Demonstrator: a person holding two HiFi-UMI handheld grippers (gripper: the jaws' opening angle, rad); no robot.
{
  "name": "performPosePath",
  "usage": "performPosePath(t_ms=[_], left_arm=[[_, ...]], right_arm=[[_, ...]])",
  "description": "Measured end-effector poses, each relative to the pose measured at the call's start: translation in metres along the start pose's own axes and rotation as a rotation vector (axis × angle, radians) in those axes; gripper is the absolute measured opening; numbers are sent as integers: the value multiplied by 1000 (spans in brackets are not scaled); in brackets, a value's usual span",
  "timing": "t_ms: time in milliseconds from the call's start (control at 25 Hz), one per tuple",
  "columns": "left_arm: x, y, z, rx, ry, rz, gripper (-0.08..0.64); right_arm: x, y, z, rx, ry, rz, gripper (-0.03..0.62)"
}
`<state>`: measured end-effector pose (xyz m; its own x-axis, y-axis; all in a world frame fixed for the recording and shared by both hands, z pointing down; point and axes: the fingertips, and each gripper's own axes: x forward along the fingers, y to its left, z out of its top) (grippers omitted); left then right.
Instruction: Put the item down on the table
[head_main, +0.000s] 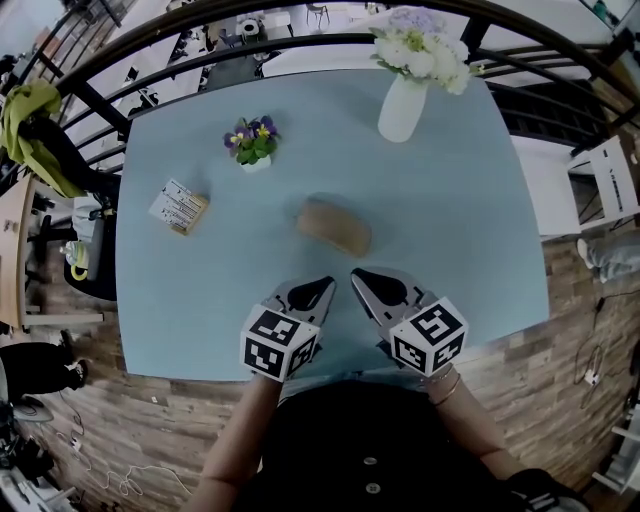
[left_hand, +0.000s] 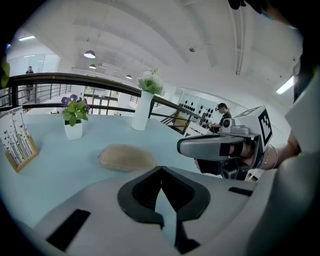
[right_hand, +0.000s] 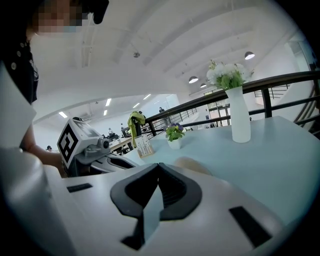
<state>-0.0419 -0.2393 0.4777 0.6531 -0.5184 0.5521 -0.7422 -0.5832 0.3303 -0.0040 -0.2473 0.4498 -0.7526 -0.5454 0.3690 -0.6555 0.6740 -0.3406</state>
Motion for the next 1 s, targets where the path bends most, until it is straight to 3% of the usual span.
performPosePath(t_ms=[1000], left_arm=[[1, 10, -5, -45, -5, 6, 17]], right_arm=[[7, 5, -11, -7, 60, 22, 3]])
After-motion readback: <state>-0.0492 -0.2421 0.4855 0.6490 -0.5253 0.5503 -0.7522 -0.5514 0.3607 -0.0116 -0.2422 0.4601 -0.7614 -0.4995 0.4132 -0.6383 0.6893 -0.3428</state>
